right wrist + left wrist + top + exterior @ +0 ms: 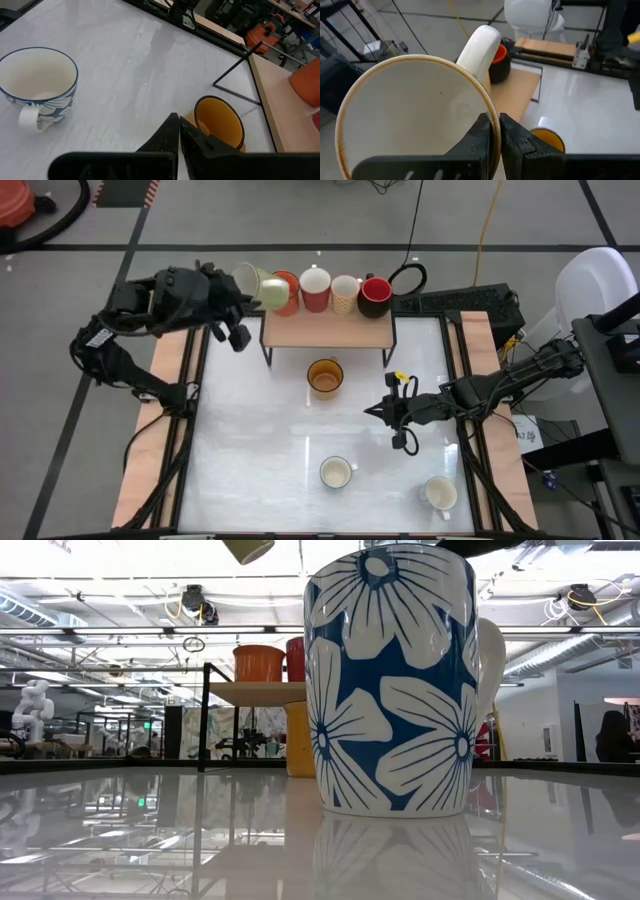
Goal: Place coffee mugs
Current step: Put the green mug on the shelf
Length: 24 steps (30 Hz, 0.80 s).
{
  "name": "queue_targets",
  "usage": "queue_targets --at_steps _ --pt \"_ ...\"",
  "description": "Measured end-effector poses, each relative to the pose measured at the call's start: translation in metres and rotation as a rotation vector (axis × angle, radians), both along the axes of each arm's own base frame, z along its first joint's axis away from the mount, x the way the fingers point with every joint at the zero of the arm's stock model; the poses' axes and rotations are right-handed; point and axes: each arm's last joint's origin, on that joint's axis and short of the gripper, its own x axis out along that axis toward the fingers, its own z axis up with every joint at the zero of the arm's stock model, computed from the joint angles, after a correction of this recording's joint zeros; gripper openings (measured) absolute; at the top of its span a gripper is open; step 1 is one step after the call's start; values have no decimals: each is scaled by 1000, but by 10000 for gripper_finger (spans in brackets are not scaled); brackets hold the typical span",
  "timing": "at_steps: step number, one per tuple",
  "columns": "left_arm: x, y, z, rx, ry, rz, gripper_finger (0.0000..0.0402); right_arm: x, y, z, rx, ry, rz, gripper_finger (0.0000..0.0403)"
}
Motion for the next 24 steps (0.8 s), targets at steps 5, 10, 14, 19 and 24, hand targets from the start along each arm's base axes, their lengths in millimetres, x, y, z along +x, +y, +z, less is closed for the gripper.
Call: queue_targets --at_steps 5,10,14,19,24 --pt "12 12 10 -23 32 -15 23 1 0 2 -12 -17 8 0" --pt "30 27 1 -70 133 -18 23 1 0 2 -13 -23 10 0" --pt "37 39 -12 -91 242 26 23 1 0 2 -13 -23 10 0" --pt "46 48 -29 -149 358 63 23 1 0 2 -13 -23 10 0" --pt "55 50 -34 -160 368 64 23 1 0 2 -13 -22 10 0"
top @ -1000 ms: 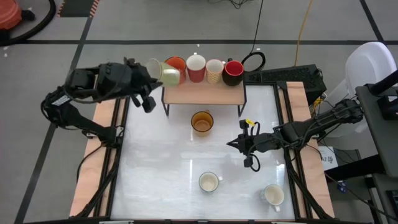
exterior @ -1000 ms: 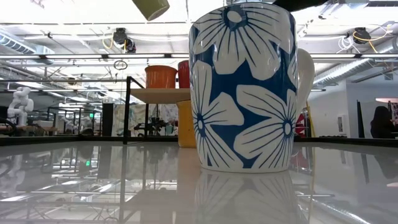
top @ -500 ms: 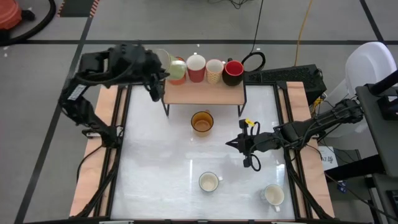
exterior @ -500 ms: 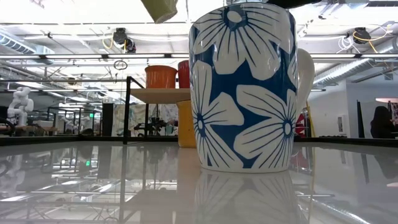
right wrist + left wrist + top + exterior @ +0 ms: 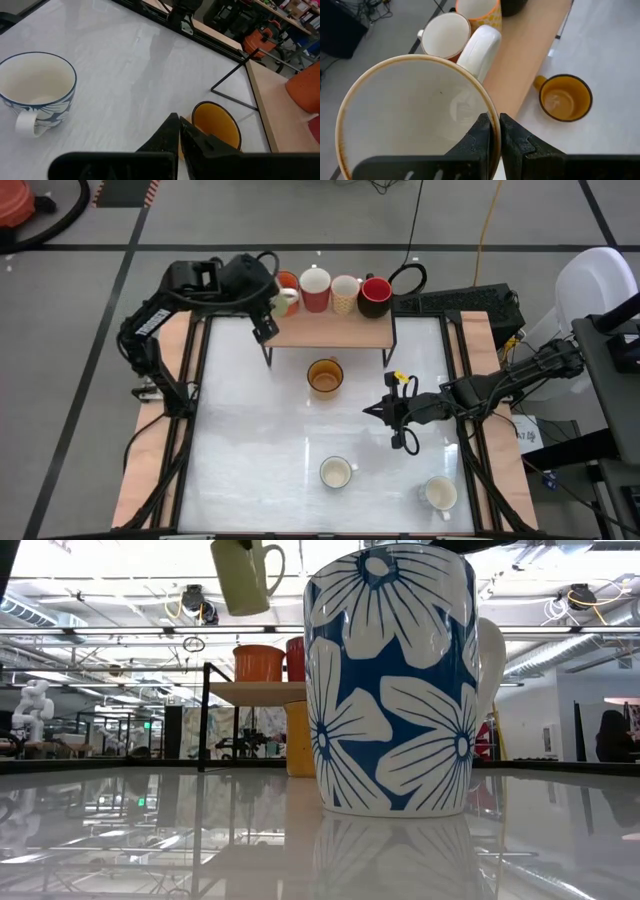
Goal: Place coffee mugs
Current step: Put the green mug on the shelf
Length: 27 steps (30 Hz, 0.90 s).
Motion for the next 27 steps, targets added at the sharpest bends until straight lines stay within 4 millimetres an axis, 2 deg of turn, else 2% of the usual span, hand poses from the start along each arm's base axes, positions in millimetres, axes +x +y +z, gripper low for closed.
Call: queue_targets --at_steps 12,27 --pt "16 11 -15 -61 41 1 23 0 0 0 4 0 -2 0" --pt "34 23 -53 -118 157 18 43 0 0 -1 37 6 -21 0"
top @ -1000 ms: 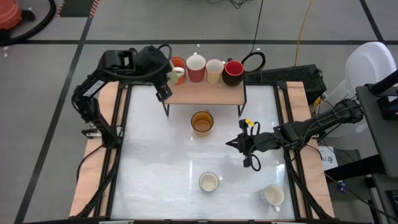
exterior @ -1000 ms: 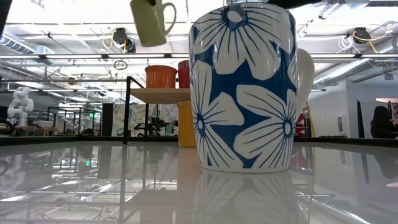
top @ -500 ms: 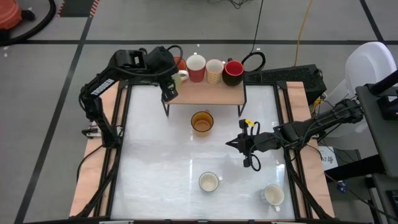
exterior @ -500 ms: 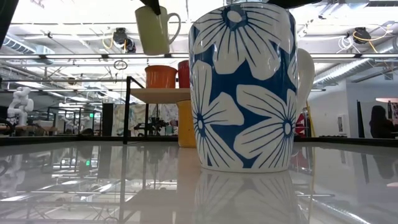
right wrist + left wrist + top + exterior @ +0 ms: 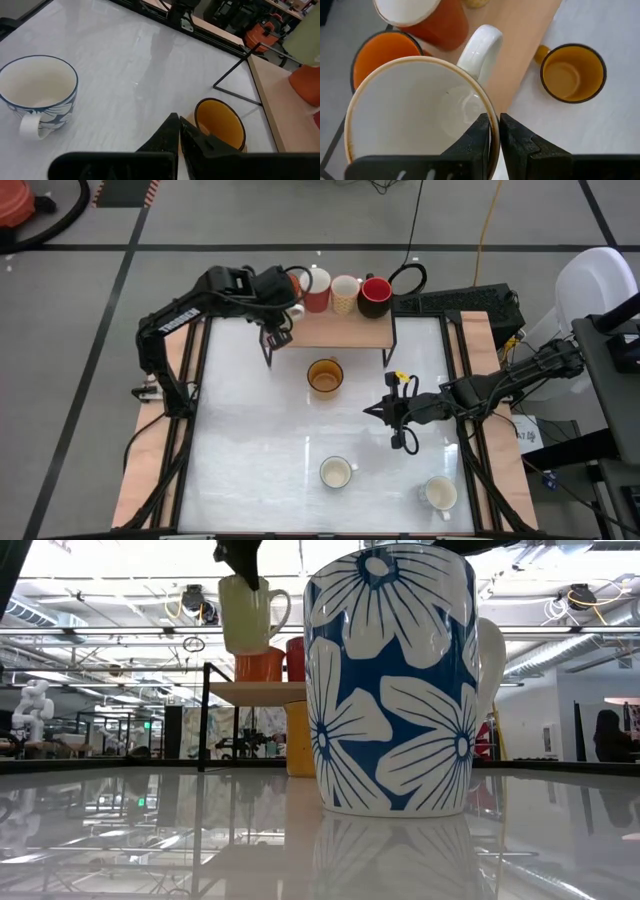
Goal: Place coffee mugs
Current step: Put the green mug on the shelf
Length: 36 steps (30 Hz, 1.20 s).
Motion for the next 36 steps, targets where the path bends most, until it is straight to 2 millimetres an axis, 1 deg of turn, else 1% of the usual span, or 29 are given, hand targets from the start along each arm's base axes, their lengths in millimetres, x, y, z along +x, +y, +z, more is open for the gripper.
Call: queue_targets --at_steps 5,9,17,24,36 --pt "3 7 -13 -24 21 50 44 0 0 0 0 0 1 0" --pt "3 13 -20 -44 24 108 45 0 0 0 -1 0 1 0" --pt "6 25 -24 -51 -37 189 46 0 0 0 -5 6 2 0" --pt "4 27 -24 -61 -45 225 46 0 0 -1 -6 6 2 0" --pt "12 25 -34 -107 10 177 47 0 0 -1 -7 10 3 0"
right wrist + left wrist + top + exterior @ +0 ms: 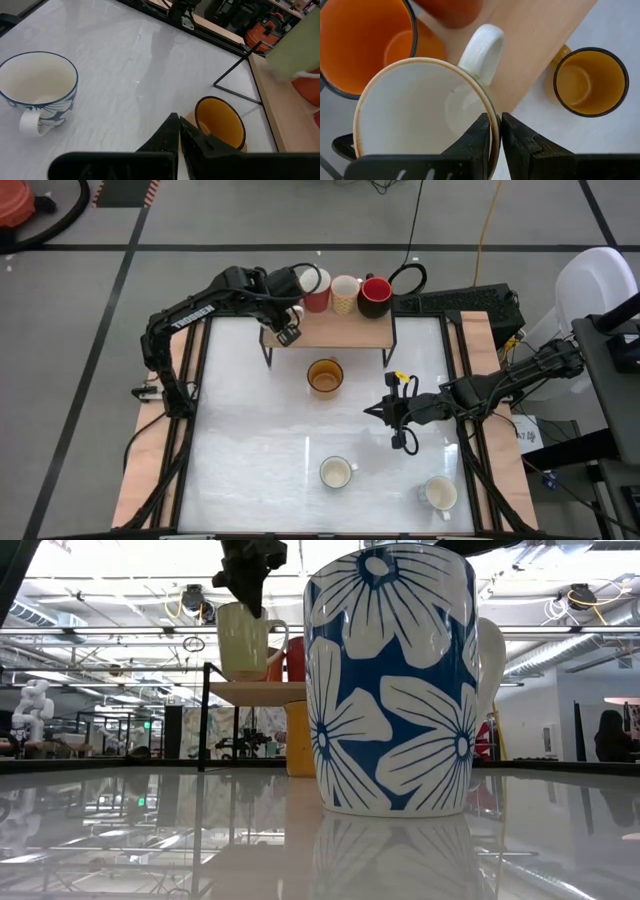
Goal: Place coffee mugs
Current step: Put the green mug on the shelf, then put the yellow mug on the shelf
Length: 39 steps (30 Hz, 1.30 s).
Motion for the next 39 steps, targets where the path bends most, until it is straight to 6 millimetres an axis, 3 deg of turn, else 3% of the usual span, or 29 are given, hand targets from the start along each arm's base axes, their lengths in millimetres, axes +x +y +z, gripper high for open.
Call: queue_targets --at_steps 30,33,39 --pt "7 -1 -13 -11 104 -66 49 -1 0 -1 0 17 -4 0" --pt "7 -1 -13 2 105 -78 75 -1 0 -1 0 17 -3 0" --pt "7 0 -12 25 117 -77 166 -1 0 -1 0 17 -3 0"
